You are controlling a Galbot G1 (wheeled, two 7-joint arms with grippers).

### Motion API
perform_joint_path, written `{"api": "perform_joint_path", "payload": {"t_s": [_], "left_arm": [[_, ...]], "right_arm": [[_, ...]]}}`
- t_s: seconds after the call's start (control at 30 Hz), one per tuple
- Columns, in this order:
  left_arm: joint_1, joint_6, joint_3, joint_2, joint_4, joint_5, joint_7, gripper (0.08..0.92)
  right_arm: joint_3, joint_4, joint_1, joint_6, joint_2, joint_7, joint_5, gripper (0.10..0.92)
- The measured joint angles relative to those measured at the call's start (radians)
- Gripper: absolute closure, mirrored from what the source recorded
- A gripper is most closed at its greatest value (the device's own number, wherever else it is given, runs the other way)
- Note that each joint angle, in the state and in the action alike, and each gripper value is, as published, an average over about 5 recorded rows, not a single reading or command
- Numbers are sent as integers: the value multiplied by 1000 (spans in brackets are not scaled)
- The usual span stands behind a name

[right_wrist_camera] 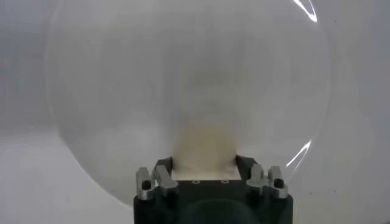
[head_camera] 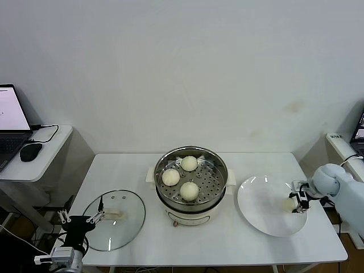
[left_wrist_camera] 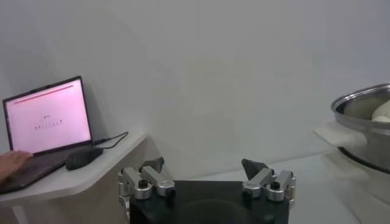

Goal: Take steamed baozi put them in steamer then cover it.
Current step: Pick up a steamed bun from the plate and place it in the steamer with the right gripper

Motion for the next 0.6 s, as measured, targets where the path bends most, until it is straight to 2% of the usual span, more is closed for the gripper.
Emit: {"api": "perform_joint_path", "payload": {"t_s": [0.33, 0.6], "left_arm": [[-8, 2, 16, 2, -8, 6, 0, 177], [-17, 2, 25, 7, -8, 7, 0, 177]], "right_arm": [[-92, 70, 118, -36, -55, -13, 81, 494], [-312, 202, 414, -122, -79, 1, 270, 477]]}}
